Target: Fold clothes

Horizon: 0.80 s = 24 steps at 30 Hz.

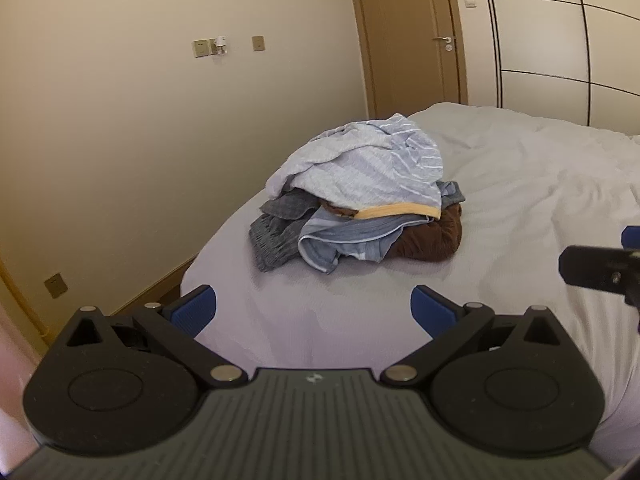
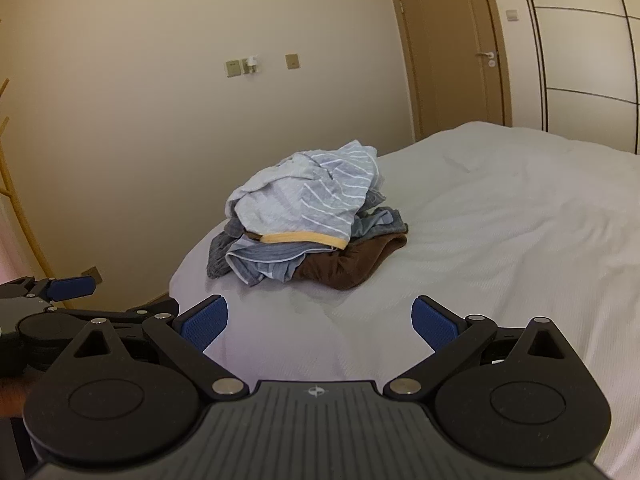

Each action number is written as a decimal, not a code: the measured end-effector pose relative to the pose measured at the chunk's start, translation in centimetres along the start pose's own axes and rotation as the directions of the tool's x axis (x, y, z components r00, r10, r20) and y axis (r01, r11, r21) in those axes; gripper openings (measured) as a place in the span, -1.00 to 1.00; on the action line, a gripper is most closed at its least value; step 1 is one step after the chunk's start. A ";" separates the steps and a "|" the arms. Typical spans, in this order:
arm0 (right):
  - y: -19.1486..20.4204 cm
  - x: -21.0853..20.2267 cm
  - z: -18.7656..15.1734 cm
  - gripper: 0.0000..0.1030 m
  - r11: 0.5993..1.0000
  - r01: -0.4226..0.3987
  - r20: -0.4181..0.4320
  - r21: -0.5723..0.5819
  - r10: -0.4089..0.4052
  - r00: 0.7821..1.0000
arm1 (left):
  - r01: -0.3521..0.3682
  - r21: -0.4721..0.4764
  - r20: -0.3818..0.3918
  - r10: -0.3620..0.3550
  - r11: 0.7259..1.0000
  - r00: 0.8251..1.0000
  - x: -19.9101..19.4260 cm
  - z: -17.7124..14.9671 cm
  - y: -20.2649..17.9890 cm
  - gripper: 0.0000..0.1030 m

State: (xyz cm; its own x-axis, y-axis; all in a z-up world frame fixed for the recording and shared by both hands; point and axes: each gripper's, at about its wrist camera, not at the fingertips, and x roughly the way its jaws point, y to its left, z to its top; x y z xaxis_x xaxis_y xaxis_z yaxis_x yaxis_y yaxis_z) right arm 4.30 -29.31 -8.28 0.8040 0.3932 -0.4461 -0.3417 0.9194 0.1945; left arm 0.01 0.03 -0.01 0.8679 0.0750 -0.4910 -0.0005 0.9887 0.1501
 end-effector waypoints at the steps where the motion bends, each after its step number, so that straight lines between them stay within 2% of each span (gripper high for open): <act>1: 0.0 0.0 0.0 0.96 1.000 0.000 0.000 0.000 0.000 1.000 | 0.002 -0.003 -0.005 -0.002 1.000 1.000 0.1 0.0 0.1 0.98; 7: -0.1 0.8 -0.4 0.96 1.000 0.000 -0.038 -0.004 0.000 0.999 | 0.030 -0.033 -0.062 -0.032 0.999 0.998 1.4 -1.1 0.6 0.98; 11: -0.1 1.4 -0.7 0.96 1.000 0.000 -0.063 -0.006 0.000 0.998 | 0.032 -0.034 -0.058 -0.034 0.999 0.998 2.5 -1.6 0.4 0.98; 14: 0.6 3.5 -0.1 0.96 1.000 0.011 -0.080 -0.015 -0.012 0.997 | 0.050 -0.045 -0.041 -0.051 0.998 0.998 2.8 -1.5 1.3 0.98; 24: 0.2 2.1 -0.6 0.96 1.000 0.015 -0.071 -0.010 -0.016 0.997 | 0.039 -0.029 -0.037 -0.040 0.999 0.999 2.5 -1.3 1.2 0.98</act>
State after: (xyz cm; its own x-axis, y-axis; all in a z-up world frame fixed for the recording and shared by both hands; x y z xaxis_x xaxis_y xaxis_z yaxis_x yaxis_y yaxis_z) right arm 5.62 -28.32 -9.67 0.7729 0.3776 -0.5099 -0.3339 0.9254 0.1792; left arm 1.52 1.58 -2.16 0.8481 0.0403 -0.5283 0.0185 0.9942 0.1057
